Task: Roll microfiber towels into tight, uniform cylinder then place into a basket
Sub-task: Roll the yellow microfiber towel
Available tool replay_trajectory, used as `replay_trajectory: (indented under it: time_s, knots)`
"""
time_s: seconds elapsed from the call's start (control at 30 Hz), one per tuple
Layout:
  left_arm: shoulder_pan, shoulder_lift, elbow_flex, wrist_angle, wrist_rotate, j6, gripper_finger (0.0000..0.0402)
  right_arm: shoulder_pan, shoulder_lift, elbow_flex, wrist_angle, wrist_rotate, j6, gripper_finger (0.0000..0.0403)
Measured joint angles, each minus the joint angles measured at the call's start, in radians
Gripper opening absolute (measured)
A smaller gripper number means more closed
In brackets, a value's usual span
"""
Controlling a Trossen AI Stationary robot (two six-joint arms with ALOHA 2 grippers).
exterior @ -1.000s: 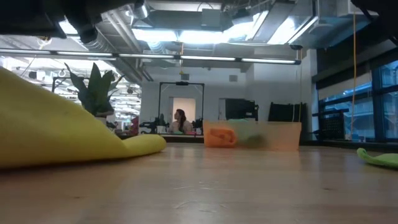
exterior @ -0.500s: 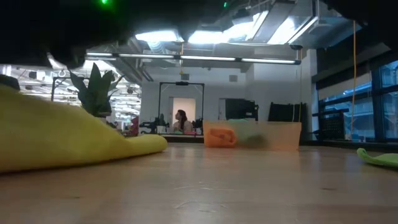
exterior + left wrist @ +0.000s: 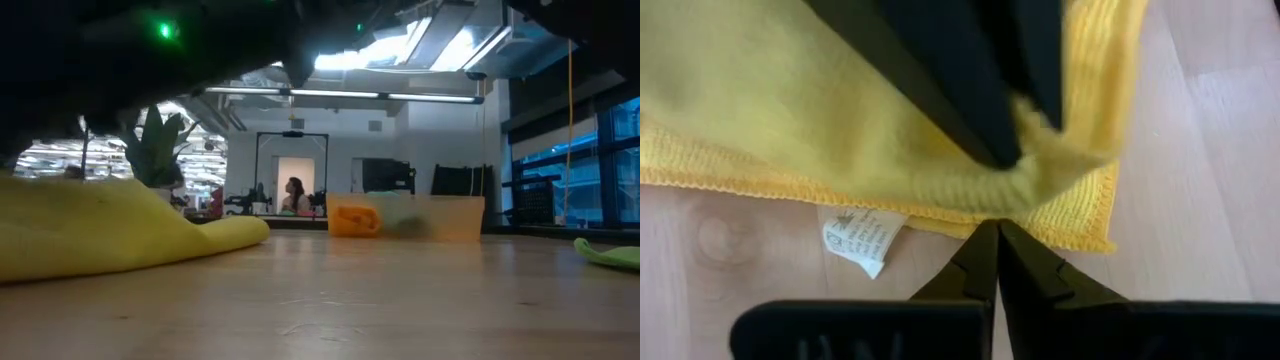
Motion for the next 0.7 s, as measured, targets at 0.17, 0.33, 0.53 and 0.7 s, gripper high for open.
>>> replay_trajectory:
  time_s: [0.17, 0.33, 0.53, 0.7]
  knots:
    - [0.000, 0.000, 0.000, -0.001, 0.000, 0.000, 0.0006, 0.001, 0.037, 0.000, 0.050, -0.001, -0.004, 0.0029]
    - [0.000, 0.000, 0.000, -0.003, 0.001, 0.000, 0.0006, 0.001, 0.042, 0.000, 0.052, -0.031, -0.004, 0.0030]
    - [0.000, 0.000, 0.000, -0.005, 0.001, 0.000, 0.0006, 0.007, 0.044, 0.000, 0.049, -0.106, -0.002, 0.0031]
    - [0.000, 0.000, 0.000, -0.005, 0.001, 0.000, 0.0006, 0.007, 0.044, 0.000, 0.060, -0.105, -0.002, 0.0031]
